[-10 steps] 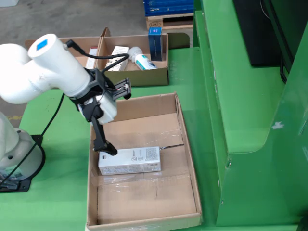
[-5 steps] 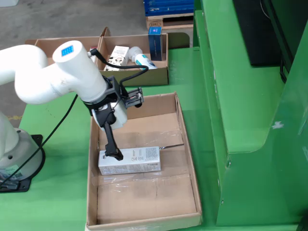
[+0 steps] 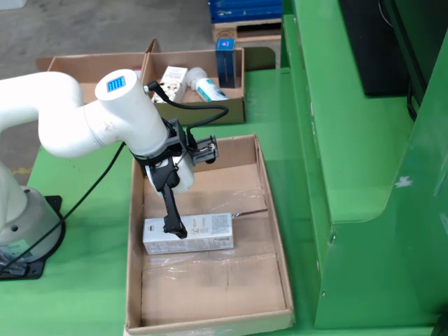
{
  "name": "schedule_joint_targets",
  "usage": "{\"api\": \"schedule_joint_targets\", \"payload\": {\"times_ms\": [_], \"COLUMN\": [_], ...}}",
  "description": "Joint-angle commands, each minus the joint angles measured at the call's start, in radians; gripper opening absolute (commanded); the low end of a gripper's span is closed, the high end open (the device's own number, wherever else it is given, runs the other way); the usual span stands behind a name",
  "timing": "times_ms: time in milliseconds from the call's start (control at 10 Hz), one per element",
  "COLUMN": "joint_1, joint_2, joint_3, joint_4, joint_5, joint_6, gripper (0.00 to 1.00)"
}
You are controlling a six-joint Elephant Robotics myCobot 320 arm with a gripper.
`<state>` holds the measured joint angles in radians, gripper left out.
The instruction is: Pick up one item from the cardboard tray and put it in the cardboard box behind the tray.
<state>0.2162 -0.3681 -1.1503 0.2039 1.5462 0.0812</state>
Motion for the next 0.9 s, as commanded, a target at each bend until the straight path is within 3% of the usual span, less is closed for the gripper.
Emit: {"api": "schedule_joint_targets", "payload": {"times_ms": [0, 800], "joint_1": [0.000, -0.012], "joint_2": [0.016, -0.011], "joint_3": [-0.018, -0.163], "joint_4": [0.049, 0.203], "joint_5": [-0.010, -0.010], "joint_6": [0.001, 0.004], "gripper": [1.00, 1.00]}}
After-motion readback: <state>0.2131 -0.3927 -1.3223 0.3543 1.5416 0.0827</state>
